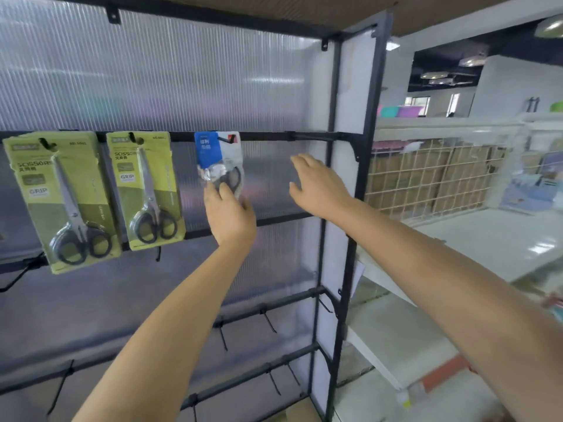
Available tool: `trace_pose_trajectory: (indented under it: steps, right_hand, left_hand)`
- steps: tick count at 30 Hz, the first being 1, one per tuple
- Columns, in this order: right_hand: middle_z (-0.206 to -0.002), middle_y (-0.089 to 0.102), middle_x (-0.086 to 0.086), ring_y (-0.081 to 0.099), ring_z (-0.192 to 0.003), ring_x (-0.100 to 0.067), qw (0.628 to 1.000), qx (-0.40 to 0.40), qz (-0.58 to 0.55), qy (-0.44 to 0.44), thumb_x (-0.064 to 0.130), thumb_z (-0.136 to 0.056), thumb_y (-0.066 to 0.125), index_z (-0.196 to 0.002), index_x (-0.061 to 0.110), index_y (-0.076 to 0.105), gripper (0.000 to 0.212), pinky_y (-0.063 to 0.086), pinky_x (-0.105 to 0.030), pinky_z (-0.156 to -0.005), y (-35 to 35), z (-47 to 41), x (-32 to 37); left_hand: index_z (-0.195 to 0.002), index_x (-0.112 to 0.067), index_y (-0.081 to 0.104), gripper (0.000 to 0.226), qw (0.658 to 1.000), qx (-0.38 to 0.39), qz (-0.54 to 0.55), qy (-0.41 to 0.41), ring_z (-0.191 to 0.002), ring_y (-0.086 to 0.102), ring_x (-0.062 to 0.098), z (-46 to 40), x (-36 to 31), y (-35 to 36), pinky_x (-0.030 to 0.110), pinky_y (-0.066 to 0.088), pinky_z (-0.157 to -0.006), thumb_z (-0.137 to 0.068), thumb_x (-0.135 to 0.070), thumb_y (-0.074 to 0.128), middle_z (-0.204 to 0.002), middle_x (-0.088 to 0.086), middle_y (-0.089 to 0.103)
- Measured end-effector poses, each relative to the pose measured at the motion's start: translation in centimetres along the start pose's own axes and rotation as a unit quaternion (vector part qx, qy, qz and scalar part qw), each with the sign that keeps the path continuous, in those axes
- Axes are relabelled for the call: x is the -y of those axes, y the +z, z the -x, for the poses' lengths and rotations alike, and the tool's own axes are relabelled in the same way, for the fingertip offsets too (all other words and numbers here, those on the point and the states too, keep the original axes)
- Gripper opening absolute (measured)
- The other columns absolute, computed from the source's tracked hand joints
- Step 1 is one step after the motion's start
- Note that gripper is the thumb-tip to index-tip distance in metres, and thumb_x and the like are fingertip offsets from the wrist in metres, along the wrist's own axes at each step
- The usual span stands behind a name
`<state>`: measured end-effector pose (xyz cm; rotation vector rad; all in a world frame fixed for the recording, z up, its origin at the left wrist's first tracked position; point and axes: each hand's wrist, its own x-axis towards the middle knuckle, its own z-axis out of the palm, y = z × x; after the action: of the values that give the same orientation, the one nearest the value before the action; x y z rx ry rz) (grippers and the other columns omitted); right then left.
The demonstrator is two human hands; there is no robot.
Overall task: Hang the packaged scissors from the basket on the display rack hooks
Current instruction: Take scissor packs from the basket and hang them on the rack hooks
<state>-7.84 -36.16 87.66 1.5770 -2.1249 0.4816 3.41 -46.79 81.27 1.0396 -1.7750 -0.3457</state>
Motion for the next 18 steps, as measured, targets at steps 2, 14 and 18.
trace_pose_trajectory:
  steps: [2,14,18]
  right_hand:
    - [-0.147,0.034,-0.011,0.037,-0.131,-0.028,1.0,0.009,-0.004,0.022,0.021,-0.097,0.042,-0.141,0.004,0.03,0.049,0.035,-0.037,-0.103,-0.8,3.0,-1.0]
    - [-0.138,0.043,-0.012,0.045,-0.122,-0.029,0.98,0.04,0.047,0.187,0.02,-0.095,0.045,-0.139,0.008,0.037,0.047,0.036,-0.037,-0.096,-7.7,25.5,-10.0]
    - [-0.138,0.043,-0.012,0.044,-0.123,-0.03,0.958,0.059,0.068,0.273,0.022,-0.093,0.045,-0.138,0.007,0.036,0.049,0.04,-0.04,-0.097,-9.4,34.4,-13.2]
  left_hand:
    - [-0.124,0.005,0.044,0.036,0.999,0.04,0.002,-0.003,-0.136,0.027,0.033,2.5,-1.1,-0.3,0.045,0.033,-0.107,-0.094,-0.015,0.05,-0.148,0.018,0.029]
    - [-0.119,0.002,0.05,0.03,0.949,0.284,0.104,0.095,-0.116,0.047,0.033,22.2,-16.5,1.9,0.036,0.037,-0.088,-0.096,-0.017,0.044,-0.124,0.018,0.051]
    - [-0.132,0.0,0.044,0.039,0.908,0.36,0.133,0.165,-0.123,0.043,0.03,30.4,-20.4,3.6,0.034,0.033,-0.1,-0.096,-0.017,0.045,-0.133,0.017,0.048]
